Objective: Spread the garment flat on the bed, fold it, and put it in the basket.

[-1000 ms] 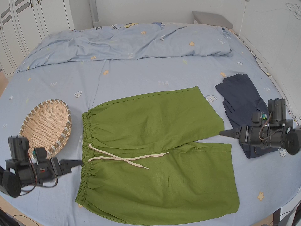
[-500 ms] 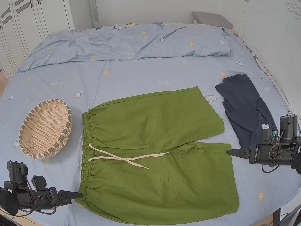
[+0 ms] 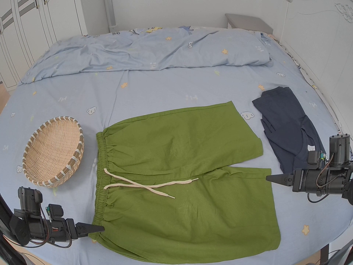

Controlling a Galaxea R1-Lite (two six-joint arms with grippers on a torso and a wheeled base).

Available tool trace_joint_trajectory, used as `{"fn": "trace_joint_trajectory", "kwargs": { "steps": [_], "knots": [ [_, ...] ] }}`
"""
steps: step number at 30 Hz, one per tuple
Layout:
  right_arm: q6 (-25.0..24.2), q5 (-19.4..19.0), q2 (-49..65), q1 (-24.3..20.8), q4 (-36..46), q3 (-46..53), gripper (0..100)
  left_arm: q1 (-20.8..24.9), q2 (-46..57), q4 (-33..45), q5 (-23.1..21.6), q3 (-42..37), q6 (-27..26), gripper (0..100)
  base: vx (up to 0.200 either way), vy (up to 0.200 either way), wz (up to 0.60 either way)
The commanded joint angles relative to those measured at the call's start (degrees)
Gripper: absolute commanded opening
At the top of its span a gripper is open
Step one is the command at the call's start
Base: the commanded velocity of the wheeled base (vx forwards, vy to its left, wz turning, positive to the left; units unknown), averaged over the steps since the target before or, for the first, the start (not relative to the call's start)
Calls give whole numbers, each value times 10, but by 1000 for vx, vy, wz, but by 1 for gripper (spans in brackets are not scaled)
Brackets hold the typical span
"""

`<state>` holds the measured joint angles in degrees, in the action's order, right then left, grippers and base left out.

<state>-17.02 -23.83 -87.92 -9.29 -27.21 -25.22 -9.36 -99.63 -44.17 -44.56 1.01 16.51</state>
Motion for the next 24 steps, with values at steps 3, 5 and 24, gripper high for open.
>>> {"fn": "trace_joint_trajectory", "kwargs": {
  "steps": [3,5,24],
  "knots": [
    [1,0,-6,0,0,1,100,0,-48,-24,-26,-9,13,100,0,0,0],
    [1,0,-6,0,-1,0,100,0,-51,-26,-26,-10,13,100,0,0,0],
    [17,-3,0,18,6,101,100,-19,-84,-50,-25,-10,12,0,0,0,0]
  ]
}}
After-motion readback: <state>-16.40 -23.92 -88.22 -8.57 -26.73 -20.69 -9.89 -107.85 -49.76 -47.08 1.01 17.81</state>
